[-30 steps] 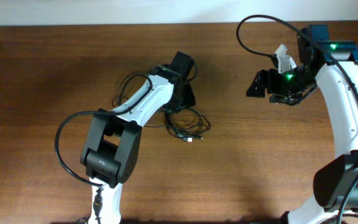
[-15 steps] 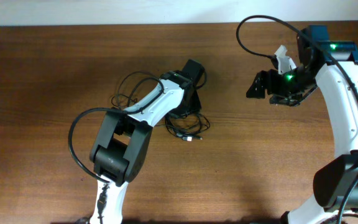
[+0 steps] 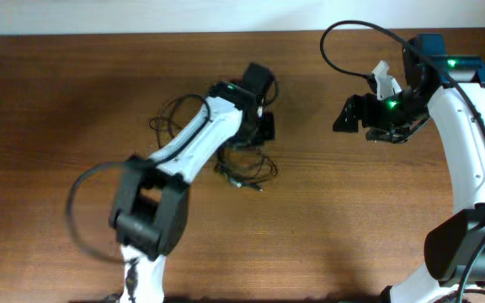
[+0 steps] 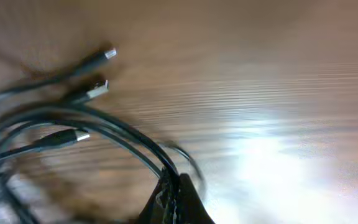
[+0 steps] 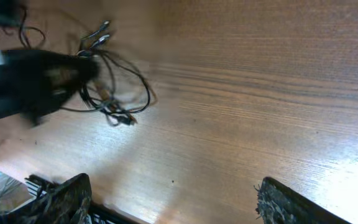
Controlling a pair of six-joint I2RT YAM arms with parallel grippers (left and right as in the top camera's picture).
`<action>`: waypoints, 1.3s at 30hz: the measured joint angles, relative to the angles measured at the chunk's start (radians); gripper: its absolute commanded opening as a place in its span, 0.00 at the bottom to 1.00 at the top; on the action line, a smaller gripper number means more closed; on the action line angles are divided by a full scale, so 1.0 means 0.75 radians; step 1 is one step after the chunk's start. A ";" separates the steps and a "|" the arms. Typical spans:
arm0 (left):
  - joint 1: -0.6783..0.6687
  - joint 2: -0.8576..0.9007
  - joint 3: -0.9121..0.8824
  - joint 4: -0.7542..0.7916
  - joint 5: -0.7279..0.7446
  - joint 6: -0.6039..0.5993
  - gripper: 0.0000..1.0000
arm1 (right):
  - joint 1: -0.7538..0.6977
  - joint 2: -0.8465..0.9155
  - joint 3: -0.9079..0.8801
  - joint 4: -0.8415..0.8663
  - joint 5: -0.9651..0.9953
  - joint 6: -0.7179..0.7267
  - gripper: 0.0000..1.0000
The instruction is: Untangle cables
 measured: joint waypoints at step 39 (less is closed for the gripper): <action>1.705 -0.710 0.754 0.132 0.258 -0.226 0.00 | 0.445 0.102 0.001 0.481 -0.090 0.216 0.95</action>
